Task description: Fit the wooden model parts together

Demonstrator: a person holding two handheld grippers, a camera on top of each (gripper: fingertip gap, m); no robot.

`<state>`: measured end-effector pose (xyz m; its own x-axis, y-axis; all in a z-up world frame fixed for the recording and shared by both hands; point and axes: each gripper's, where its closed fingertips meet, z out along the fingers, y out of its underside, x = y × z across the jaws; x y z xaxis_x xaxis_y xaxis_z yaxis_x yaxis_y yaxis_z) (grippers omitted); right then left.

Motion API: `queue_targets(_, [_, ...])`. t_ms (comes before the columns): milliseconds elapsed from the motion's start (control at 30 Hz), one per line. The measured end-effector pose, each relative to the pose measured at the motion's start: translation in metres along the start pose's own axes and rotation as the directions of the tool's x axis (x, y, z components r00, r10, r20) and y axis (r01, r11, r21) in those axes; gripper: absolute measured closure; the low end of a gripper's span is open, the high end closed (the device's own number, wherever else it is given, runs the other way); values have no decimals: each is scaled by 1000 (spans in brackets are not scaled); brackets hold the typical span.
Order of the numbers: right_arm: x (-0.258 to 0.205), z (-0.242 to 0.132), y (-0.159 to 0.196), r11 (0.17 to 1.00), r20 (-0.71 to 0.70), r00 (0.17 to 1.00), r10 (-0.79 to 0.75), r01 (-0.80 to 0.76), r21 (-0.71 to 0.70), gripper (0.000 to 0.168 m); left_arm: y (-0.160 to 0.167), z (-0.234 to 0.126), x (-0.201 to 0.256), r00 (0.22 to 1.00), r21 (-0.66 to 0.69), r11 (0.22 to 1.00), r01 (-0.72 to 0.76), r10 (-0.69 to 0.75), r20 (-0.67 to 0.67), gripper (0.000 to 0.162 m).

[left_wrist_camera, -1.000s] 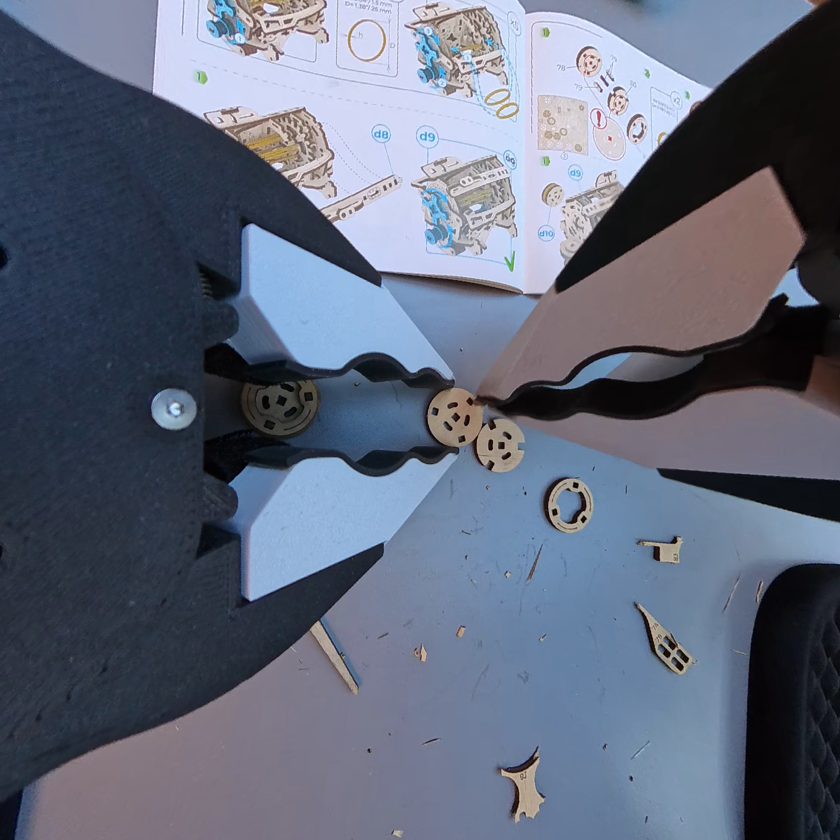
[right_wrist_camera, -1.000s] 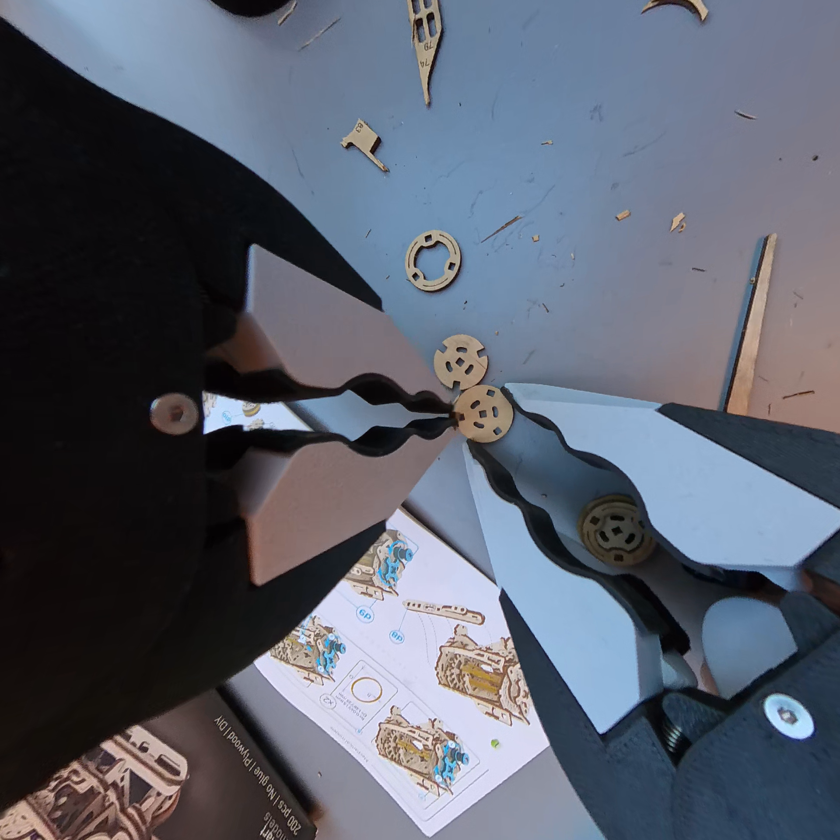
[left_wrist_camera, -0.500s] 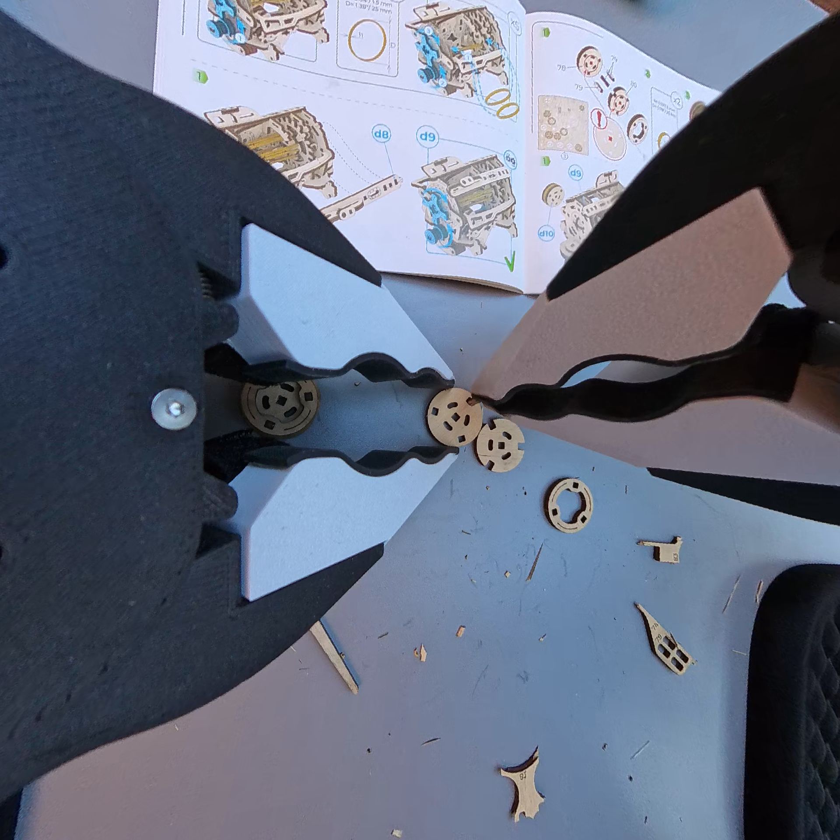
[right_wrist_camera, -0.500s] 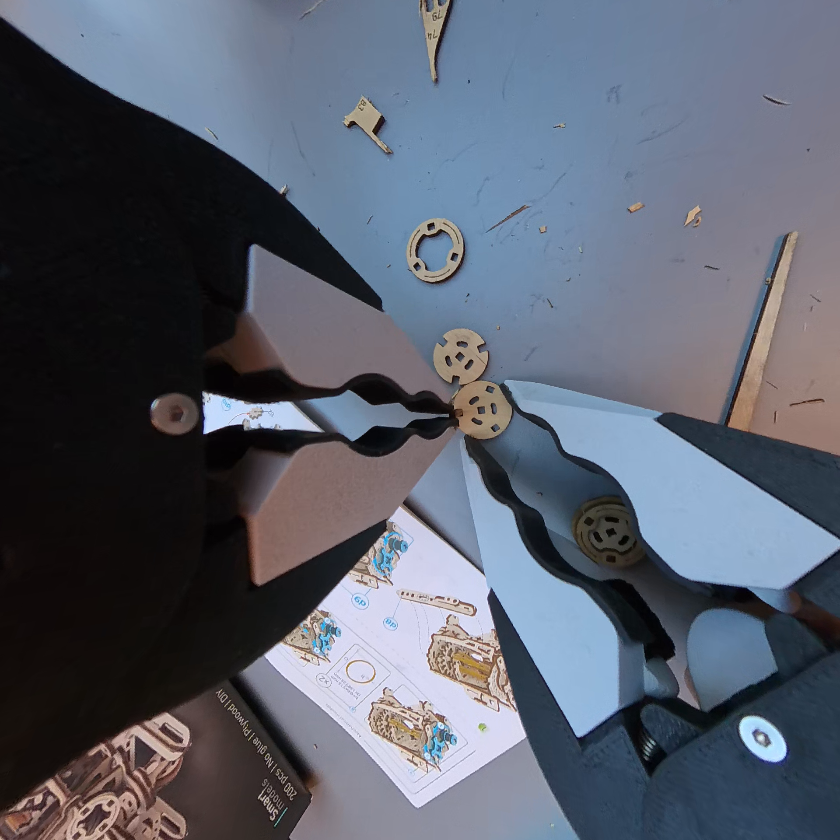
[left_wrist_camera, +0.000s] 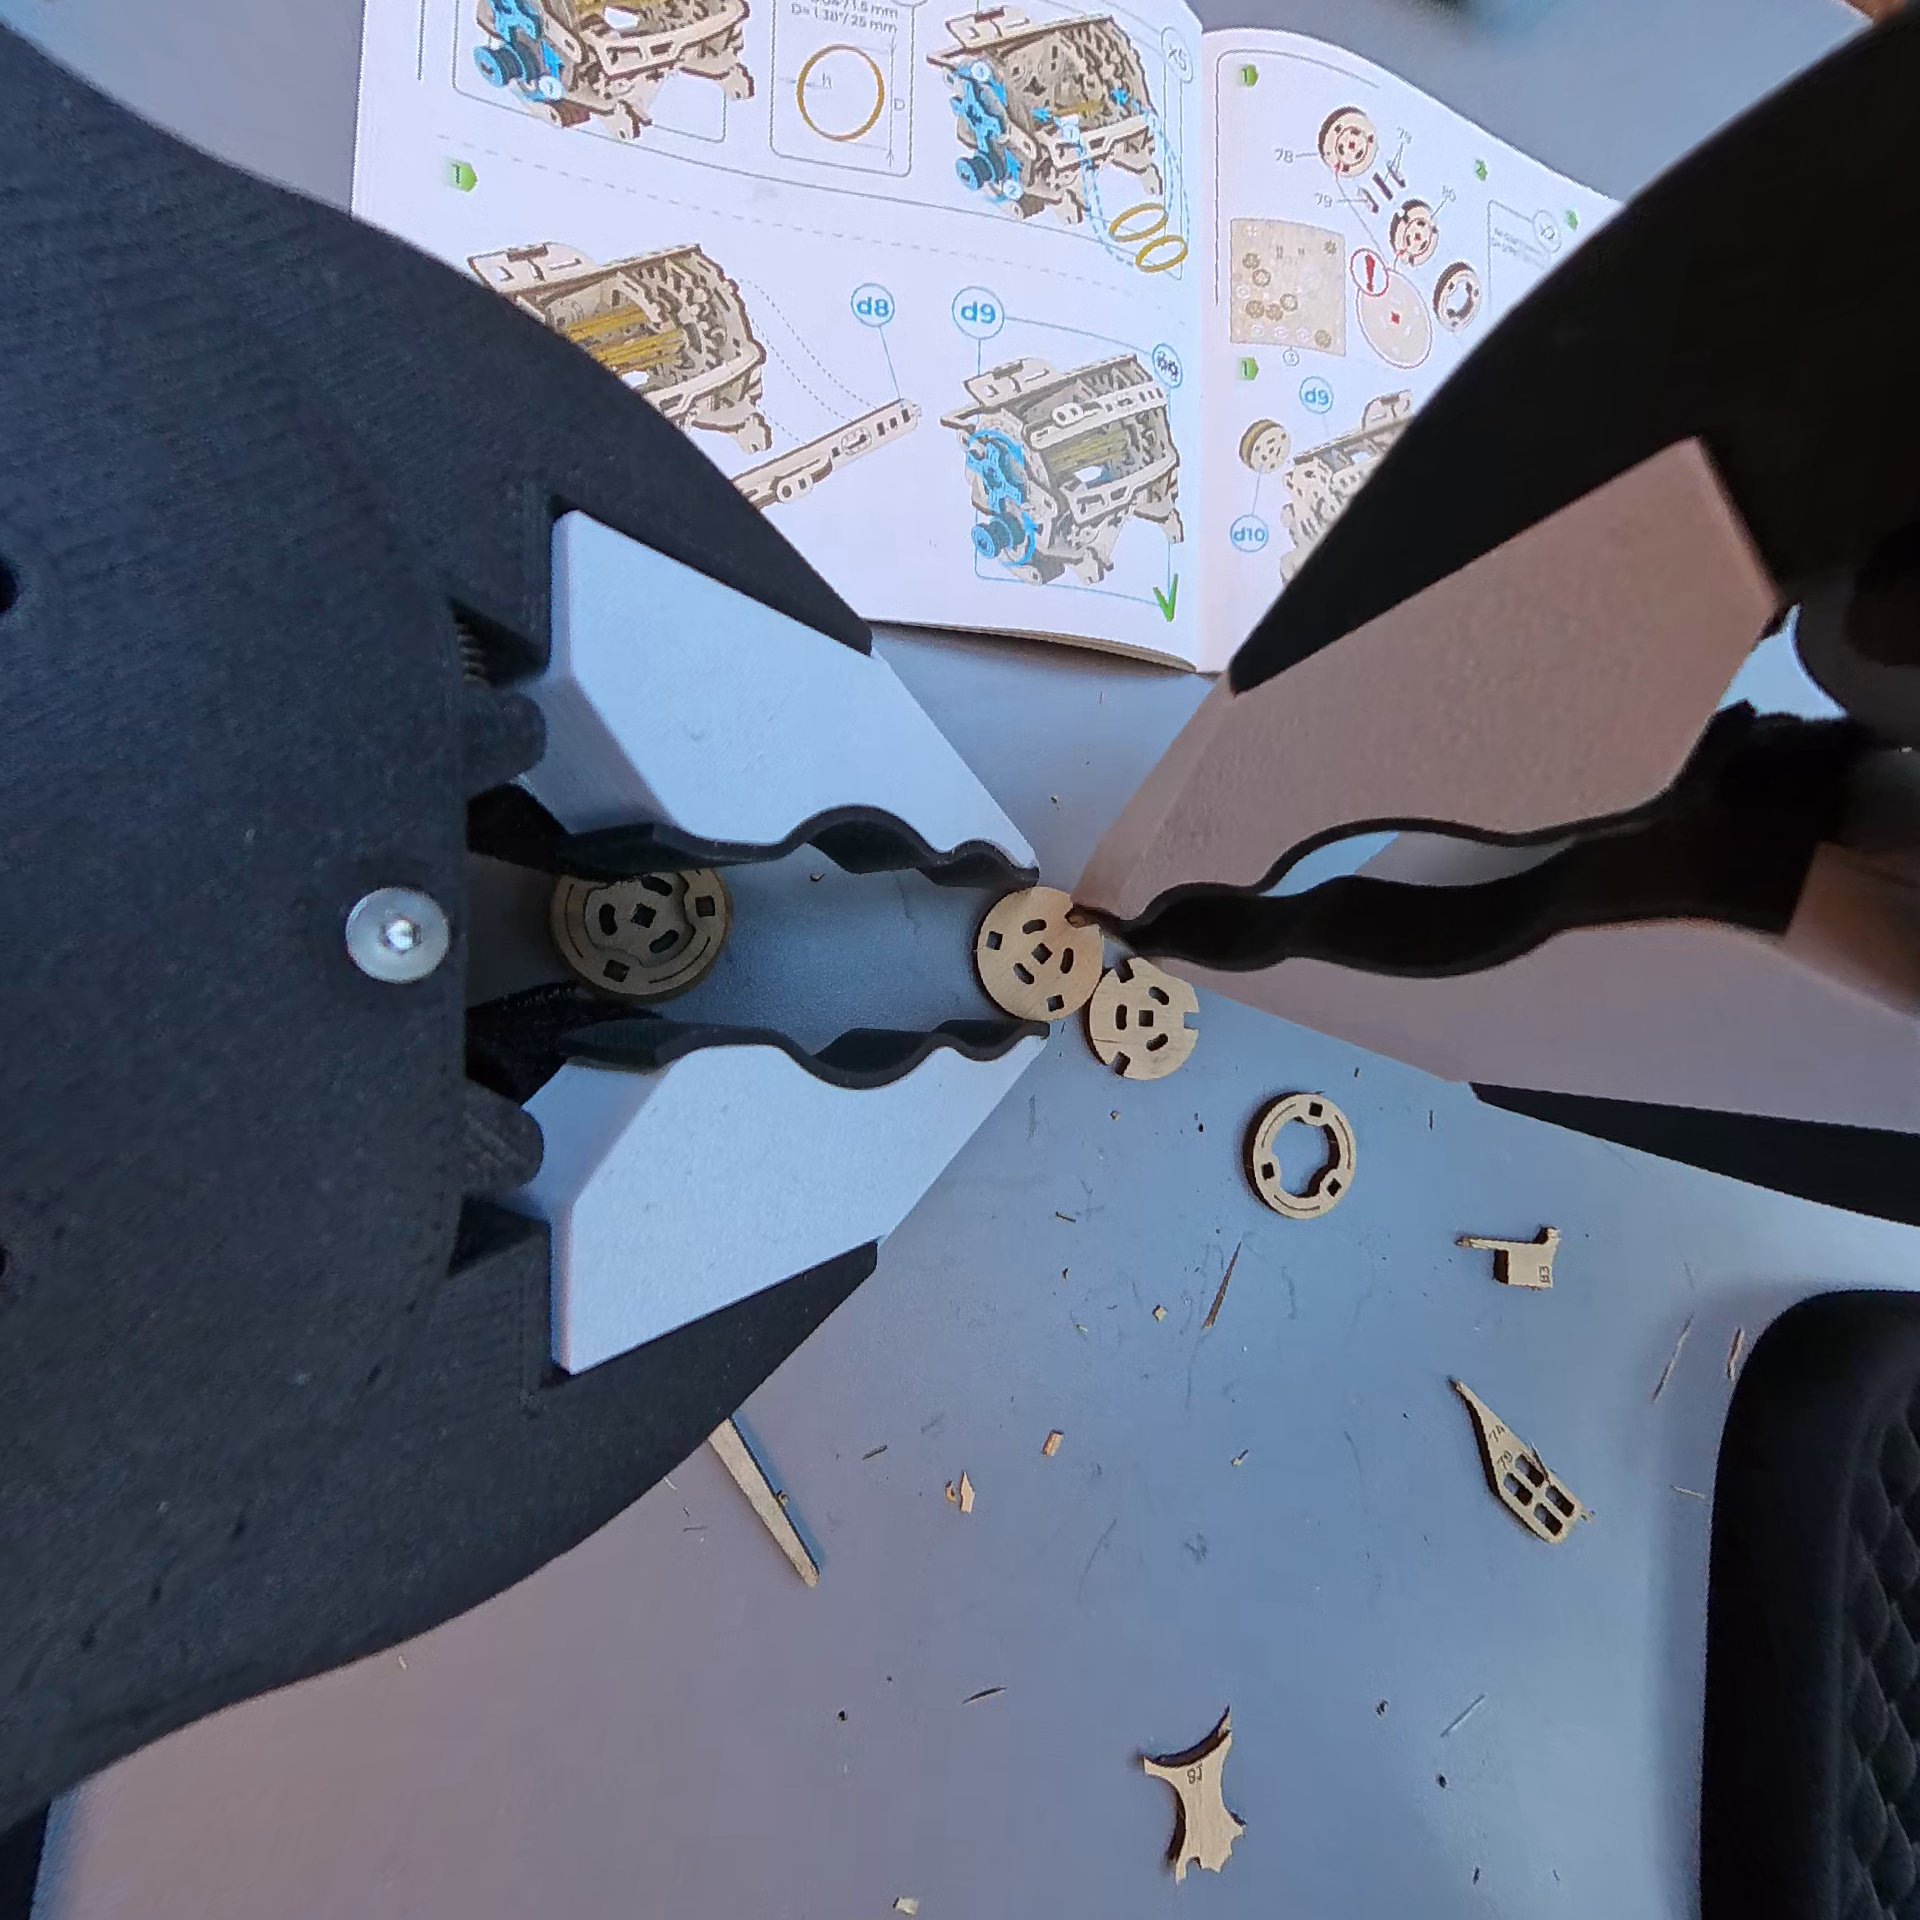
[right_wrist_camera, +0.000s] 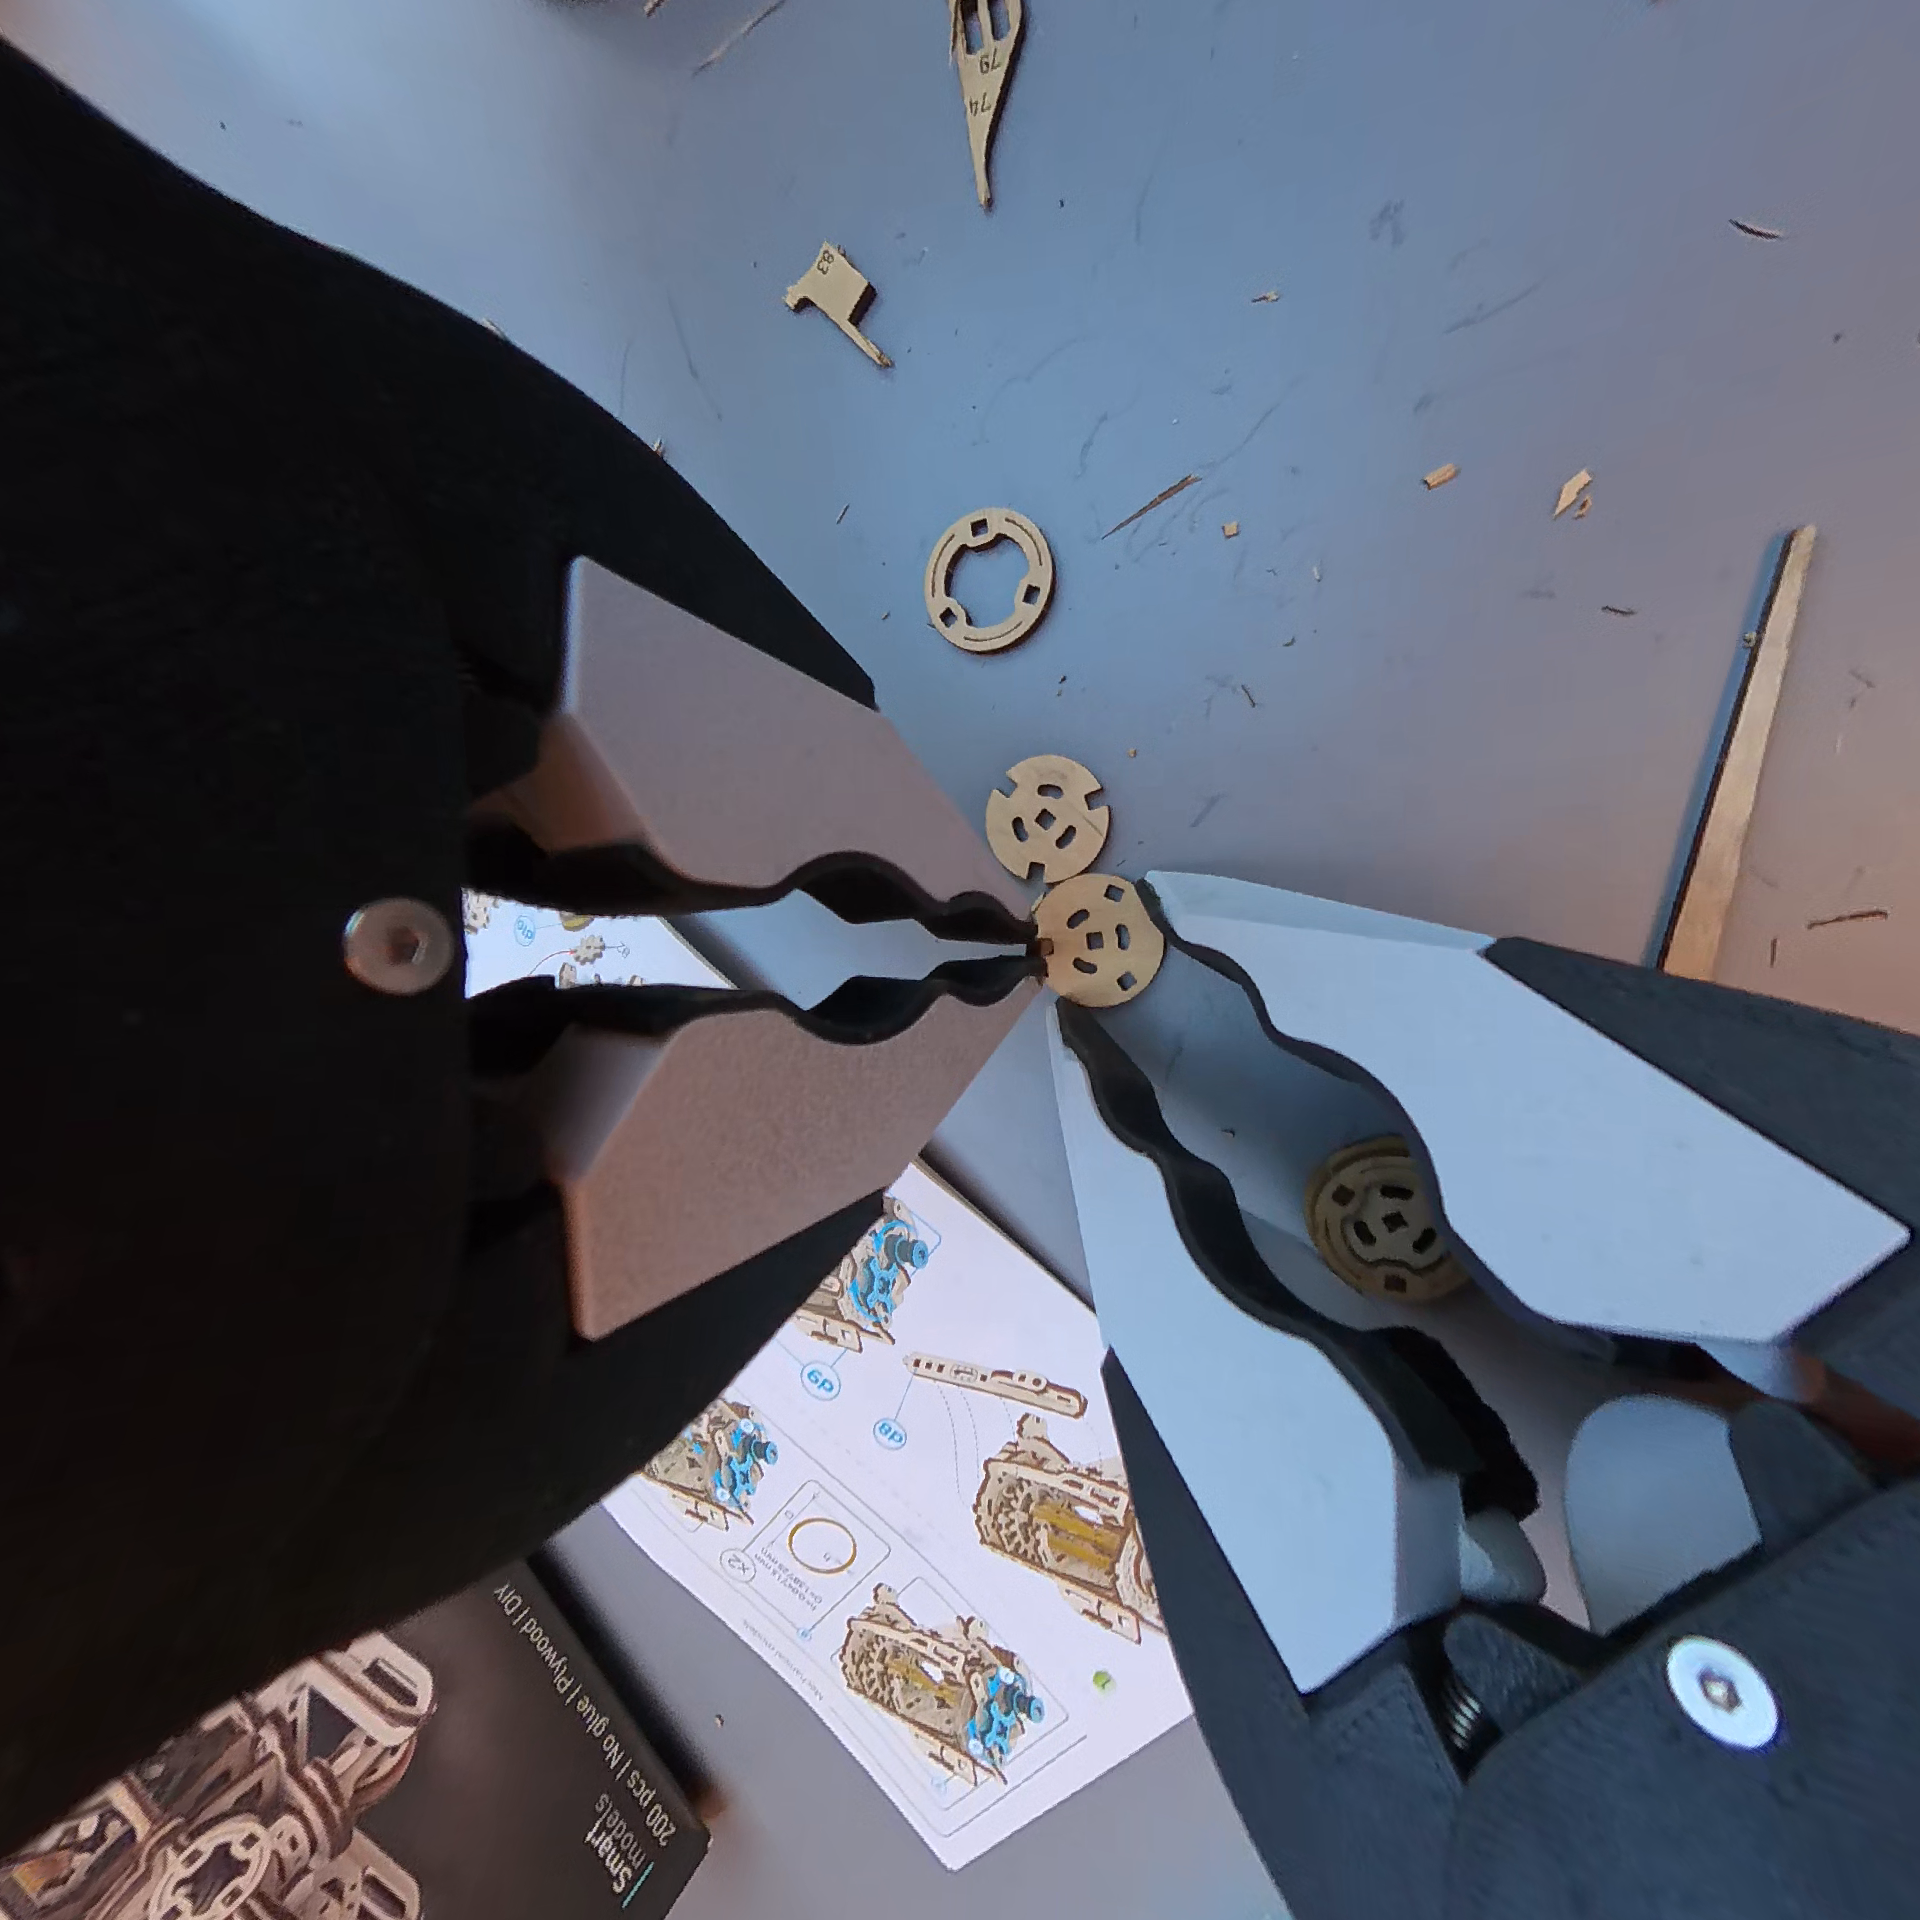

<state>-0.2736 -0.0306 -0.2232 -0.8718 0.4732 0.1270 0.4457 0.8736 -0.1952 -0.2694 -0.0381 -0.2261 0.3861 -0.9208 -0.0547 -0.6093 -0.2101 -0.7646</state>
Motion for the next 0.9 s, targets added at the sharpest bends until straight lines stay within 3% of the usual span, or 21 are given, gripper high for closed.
queue_targets(900, [0, 1, -1, 1000, 7, 1000, 16, -16, 11, 165, 0, 0, 0, 1000, 0, 1000, 1, -1, 1, 138])
